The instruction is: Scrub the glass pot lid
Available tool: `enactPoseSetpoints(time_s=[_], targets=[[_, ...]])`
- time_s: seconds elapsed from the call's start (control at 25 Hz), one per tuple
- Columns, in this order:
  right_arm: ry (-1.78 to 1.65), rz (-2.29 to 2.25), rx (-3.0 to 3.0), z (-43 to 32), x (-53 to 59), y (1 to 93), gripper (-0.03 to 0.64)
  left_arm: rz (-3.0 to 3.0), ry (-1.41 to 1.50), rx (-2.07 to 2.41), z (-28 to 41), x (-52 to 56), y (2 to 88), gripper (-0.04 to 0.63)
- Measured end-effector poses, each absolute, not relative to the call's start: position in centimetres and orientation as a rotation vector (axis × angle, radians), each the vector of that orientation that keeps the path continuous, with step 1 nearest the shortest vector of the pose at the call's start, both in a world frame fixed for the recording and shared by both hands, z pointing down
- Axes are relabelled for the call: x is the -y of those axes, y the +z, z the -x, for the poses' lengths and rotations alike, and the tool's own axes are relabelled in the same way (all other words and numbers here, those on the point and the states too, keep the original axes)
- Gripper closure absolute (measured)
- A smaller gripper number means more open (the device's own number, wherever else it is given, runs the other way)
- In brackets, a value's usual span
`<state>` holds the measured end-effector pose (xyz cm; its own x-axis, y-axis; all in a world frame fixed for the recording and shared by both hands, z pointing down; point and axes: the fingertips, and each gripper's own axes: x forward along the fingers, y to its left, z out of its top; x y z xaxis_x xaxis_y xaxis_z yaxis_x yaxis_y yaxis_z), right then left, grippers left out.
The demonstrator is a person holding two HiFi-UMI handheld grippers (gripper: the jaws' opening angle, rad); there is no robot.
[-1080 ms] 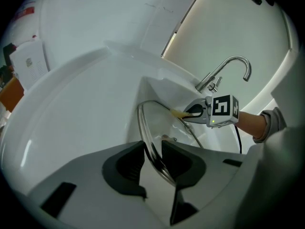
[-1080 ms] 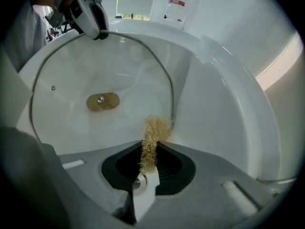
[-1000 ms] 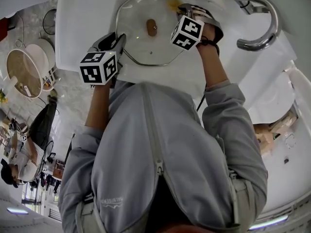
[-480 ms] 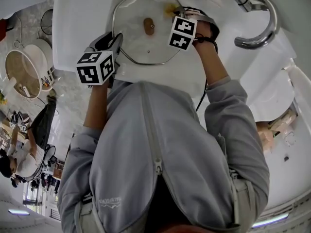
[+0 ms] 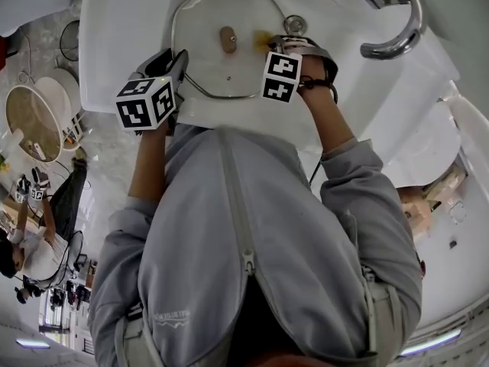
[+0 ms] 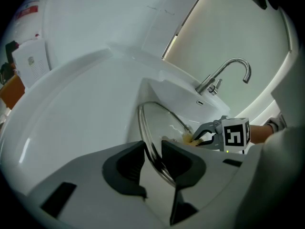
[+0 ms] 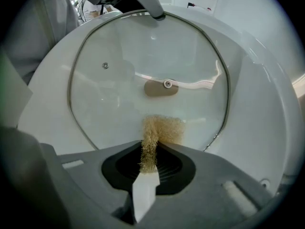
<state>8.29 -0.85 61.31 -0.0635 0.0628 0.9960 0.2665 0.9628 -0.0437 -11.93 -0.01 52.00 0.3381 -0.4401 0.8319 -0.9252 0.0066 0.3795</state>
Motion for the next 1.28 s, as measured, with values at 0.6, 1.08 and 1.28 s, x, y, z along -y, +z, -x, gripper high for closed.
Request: enactPoseSetpoints(time_s=[0.6,1.08,1.28], targets=[[-0.175,0.407,1.590,-8.6,-6.4,58.1,0.571,-1.647,0.579,1.254,11.5,0.2,51.3,0.485],[0.044,0.363,1.770,-7.2,-10.0,54.1,0.570,-1.648,0.586,1.220,11.1,0.1,51.9,0.480],[0.125,0.145,1.917,-6.8,-7.7,51.7,0.569,-1.652,0.619,1.185,11.2,0.1,51.9,0.474]])
